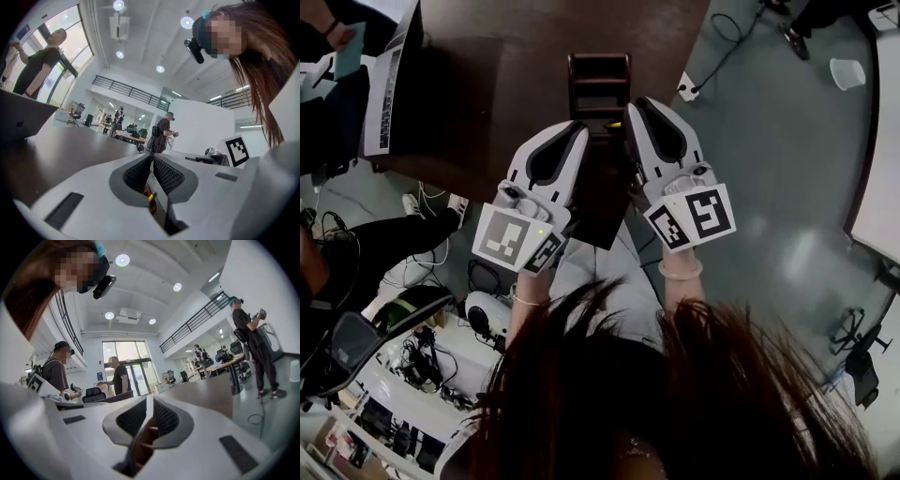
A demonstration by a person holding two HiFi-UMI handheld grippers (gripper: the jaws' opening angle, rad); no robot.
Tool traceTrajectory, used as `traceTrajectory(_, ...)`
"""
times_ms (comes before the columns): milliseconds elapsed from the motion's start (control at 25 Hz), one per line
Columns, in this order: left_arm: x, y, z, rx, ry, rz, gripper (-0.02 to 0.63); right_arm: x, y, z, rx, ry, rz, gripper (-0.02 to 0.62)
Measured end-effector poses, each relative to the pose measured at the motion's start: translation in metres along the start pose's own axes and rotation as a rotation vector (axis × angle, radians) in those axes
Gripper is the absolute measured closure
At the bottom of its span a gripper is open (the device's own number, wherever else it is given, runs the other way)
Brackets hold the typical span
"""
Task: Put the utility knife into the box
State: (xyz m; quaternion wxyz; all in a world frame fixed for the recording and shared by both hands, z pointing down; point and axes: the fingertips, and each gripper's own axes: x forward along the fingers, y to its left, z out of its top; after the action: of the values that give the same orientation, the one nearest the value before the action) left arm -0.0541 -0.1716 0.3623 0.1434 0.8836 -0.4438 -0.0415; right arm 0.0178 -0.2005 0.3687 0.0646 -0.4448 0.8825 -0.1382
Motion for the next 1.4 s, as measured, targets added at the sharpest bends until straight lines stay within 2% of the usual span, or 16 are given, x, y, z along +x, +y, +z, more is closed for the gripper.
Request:
traceTrajectory(160, 0.014, -0.015, 0.026, 0.022, -0.029, -0.012, 0.580, -0.005, -0.003, 0.039, -0.031, -0.035, 0.014, 0.551)
traceTrajectory(360, 0.018, -0.037, 0.064, 0.020, -0.074, -0.084, 0.578, -0.020, 0.011, 0.081, -0.068, -0.071, 0.022, 0.574)
traceTrajectory(640, 0.009, -0.050, 0.104, 0.089, -0.131, -0.102, 0.579, -0.031, 0.030, 0.120, -0.137, -0.119, 0.046, 0.580)
traceTrajectory(920, 0.000, -0.063, 0.125, 0.127, -0.161, -0.122, 0.580, -0.037, 0.052, 0.132, -0.171, -0.112, 0.071, 0.580)
traceTrajectory(1400, 0.000, -0.064, 0.126, 0.119, -0.169, -0.135, 0.580, -0.035, 0.050, 0.132, -0.162, -0.100, 0.063, 0.580)
